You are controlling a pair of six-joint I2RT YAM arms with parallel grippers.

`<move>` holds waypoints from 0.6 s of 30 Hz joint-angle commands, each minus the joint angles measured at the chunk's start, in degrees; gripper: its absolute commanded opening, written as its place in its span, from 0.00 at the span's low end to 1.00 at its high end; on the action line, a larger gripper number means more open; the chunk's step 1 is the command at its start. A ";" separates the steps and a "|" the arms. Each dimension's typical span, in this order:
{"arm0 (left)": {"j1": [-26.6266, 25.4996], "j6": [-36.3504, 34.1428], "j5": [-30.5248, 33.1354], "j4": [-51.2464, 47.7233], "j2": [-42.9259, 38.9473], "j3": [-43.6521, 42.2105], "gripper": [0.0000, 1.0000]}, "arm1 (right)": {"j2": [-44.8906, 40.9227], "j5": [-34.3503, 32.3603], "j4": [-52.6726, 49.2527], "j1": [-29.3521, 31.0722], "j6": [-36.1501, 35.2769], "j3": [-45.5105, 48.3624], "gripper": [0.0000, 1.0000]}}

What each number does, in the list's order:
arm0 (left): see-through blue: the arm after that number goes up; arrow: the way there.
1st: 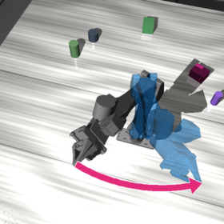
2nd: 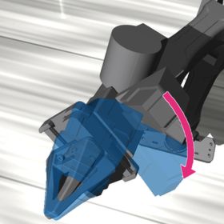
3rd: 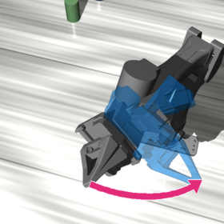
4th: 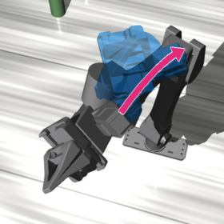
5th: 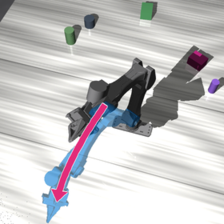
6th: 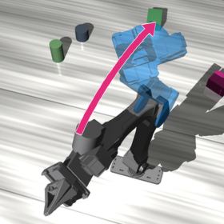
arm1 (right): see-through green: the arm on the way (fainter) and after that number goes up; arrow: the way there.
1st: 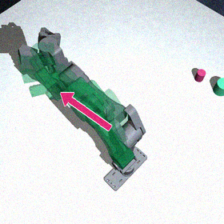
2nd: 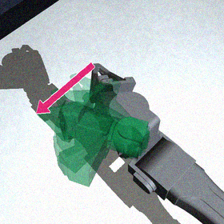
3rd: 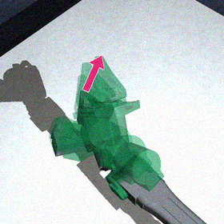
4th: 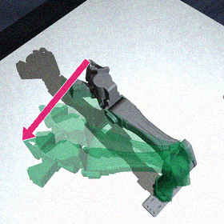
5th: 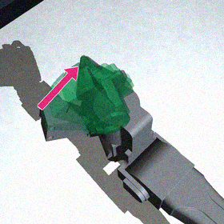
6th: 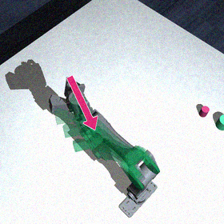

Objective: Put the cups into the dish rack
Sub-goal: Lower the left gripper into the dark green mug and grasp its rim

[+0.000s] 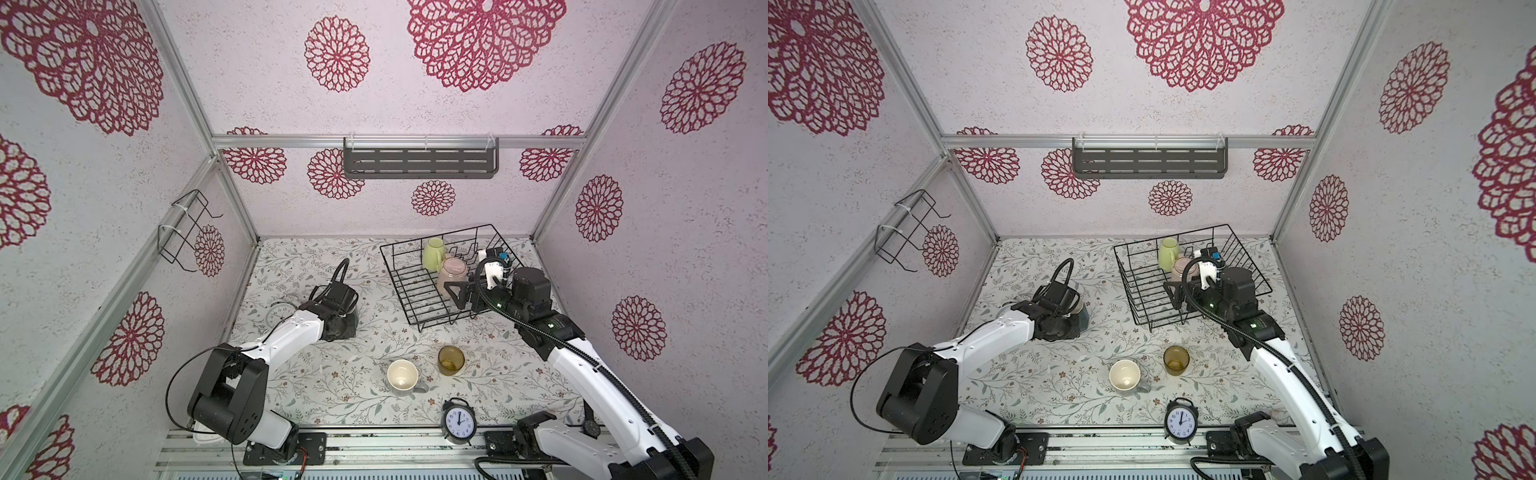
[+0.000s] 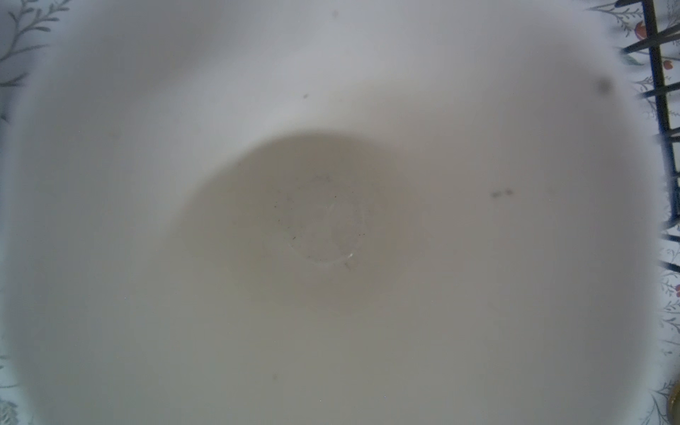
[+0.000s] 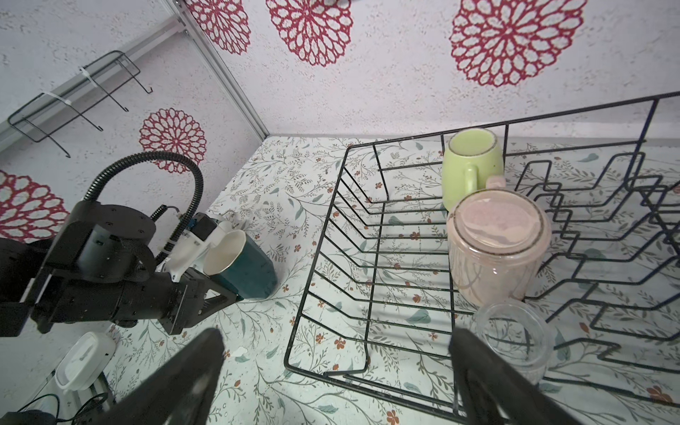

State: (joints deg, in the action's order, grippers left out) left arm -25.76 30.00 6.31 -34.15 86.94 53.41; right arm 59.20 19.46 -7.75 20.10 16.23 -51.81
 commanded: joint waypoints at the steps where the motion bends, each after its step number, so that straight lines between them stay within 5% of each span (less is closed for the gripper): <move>1: -0.46 -1.57 3.13 2.33 1.71 2.94 0.10 | -0.82 -1.43 0.12 0.31 1.00 -0.32 0.99; 6: -1.17 -1.59 3.83 1.78 1.00 3.96 0.34 | -1.13 -1.84 0.38 0.37 1.17 -0.12 0.99; 18: -1.43 -2.24 3.42 -0.31 5.32 7.74 0.39 | -0.85 -3.29 0.18 0.32 2.48 -0.22 0.99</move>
State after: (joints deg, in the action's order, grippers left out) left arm -26.85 28.58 8.56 -34.54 90.15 59.48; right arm 59.16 17.54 -8.05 20.10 17.69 -51.62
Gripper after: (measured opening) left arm 0.388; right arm 0.989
